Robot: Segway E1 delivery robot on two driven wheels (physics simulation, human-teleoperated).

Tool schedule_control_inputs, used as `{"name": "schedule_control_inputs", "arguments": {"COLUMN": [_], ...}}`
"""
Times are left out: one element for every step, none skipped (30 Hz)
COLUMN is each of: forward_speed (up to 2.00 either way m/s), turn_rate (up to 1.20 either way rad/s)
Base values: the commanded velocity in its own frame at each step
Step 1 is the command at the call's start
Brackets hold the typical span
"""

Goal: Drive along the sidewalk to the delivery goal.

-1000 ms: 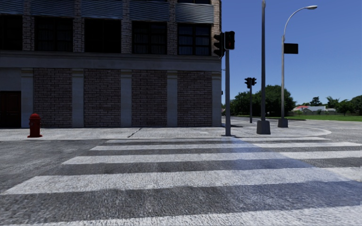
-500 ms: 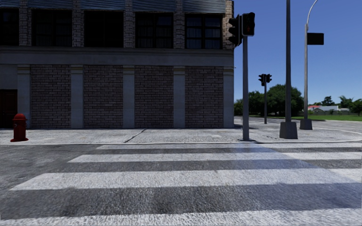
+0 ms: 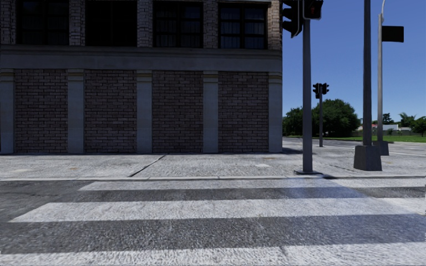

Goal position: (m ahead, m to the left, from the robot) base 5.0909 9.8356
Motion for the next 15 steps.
{"name": "schedule_control_inputs", "arguments": {"forward_speed": [2.00, 2.00, 2.00, 2.00, 2.00, 2.00, 2.00, 2.00, 2.00, 2.00, 2.00, 2.00, 2.00, 2.00, 2.00], "turn_rate": [0.00, 0.00, 0.00, 0.00, 0.00, 0.00, 0.00, 0.00, 0.00, 0.00, 0.00, 0.00, 0.00, 0.00, 0.00]}}
